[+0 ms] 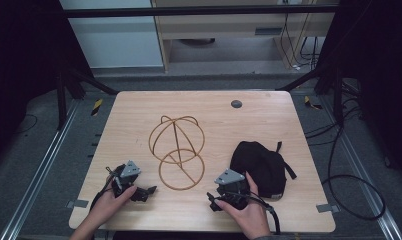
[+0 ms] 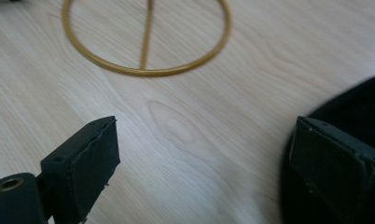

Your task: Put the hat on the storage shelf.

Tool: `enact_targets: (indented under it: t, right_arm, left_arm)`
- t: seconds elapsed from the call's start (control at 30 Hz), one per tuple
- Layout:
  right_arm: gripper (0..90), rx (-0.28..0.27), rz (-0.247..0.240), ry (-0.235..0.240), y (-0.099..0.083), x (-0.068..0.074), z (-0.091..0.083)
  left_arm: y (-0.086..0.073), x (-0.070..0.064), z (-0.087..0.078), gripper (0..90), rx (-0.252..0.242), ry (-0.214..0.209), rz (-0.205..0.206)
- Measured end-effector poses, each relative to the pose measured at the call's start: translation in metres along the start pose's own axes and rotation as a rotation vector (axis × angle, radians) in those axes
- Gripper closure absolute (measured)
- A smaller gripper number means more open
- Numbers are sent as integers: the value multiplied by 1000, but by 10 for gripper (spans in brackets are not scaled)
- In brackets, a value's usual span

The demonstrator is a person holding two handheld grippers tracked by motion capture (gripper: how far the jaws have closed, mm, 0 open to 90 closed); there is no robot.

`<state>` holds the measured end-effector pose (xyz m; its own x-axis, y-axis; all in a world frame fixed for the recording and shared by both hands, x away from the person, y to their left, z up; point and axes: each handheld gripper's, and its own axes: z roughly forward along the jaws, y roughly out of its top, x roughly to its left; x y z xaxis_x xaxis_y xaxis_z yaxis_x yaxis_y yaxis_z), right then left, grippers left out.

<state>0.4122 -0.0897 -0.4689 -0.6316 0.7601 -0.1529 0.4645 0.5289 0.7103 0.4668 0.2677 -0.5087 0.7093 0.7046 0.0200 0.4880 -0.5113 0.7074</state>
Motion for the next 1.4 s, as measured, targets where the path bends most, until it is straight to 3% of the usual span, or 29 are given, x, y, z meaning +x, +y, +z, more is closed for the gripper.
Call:
enact_targets:
  t: [0.07,0.1,0.3,0.47,0.5,0.63,1.0,1.13,1.27,1.4]
  right_arm:
    - [88,-3,3,-45,-1,-2,-8]
    - [91,-16,29,-62,-2,-6,-16]
    - [93,-9,58,-117,-9,-16,-33]
    - [99,12,78,-144,-13,-21,-40]
    - [100,17,102,-147,-14,-25,-44]
    - [122,45,102,-166,-13,-33,-50]
    - [130,148,60,-188,1,-57,-67]
    - [171,166,78,-171,6,-71,-75]
    - [195,242,53,-191,14,-87,-81]
    - [205,265,37,-155,24,-96,-85]
  left_arm:
    - [0,0,0,0,1,1,-1]
    - [0,0,0,0,0,1,-1]
    - [0,0,0,0,0,3,-2]
    - [0,-1,0,0,0,3,-3]
    - [0,-1,0,0,0,3,-3]
    - [0,-1,0,0,0,3,-3]
    - [0,-1,0,0,0,3,-3]
    - [0,-2,0,0,0,5,-5]
    - [0,-1,0,0,1,1,0]
    - [0,-1,0,0,2,2,1]
